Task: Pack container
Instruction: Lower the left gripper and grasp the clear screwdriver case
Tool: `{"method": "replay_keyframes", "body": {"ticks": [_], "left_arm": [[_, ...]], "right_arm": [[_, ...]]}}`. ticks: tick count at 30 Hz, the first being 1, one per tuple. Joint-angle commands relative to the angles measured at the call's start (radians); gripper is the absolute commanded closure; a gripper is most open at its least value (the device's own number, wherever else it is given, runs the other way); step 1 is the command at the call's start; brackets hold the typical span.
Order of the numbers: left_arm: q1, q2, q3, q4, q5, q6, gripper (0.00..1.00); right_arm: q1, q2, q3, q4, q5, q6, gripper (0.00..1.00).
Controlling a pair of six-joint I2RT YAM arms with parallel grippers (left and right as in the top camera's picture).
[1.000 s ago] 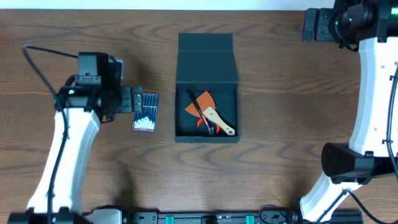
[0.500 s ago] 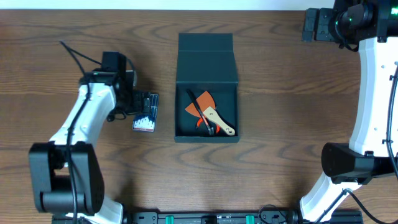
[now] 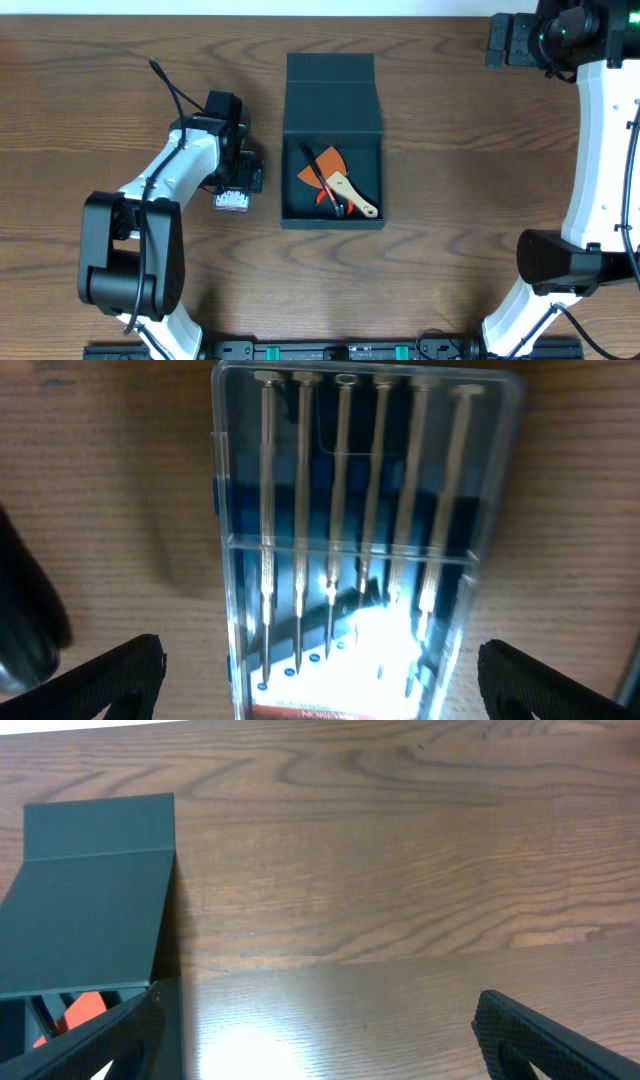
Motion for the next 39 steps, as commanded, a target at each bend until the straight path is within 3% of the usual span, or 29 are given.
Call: {"method": "replay_keyframes", "body": {"ticks": [1, 27, 33, 39], "left_arm": [[0.002, 0.024, 0.018, 0.017, -0.028, -0.010, 0.01], [0.002, 0.115, 0.018, 0.058, -0.016, -0.037, 0.00], [0.002, 0.115, 0.018, 0.058, 0.037, -0.036, 0.15], [0.002, 0.115, 0.018, 0.058, 0.051, -0.036, 0.21]], "right_arm": [[-0.002, -0.006, 0.005, -0.001, -0.003, 0.016, 0.01], [-0.002, -0.006, 0.005, -0.001, -0.003, 0.016, 0.01], [-0.002, -0.006, 0.005, -0.001, -0.003, 0.016, 0.01], [-0.002, -0.006, 0.005, -0.001, -0.003, 0.016, 0.01]]}}
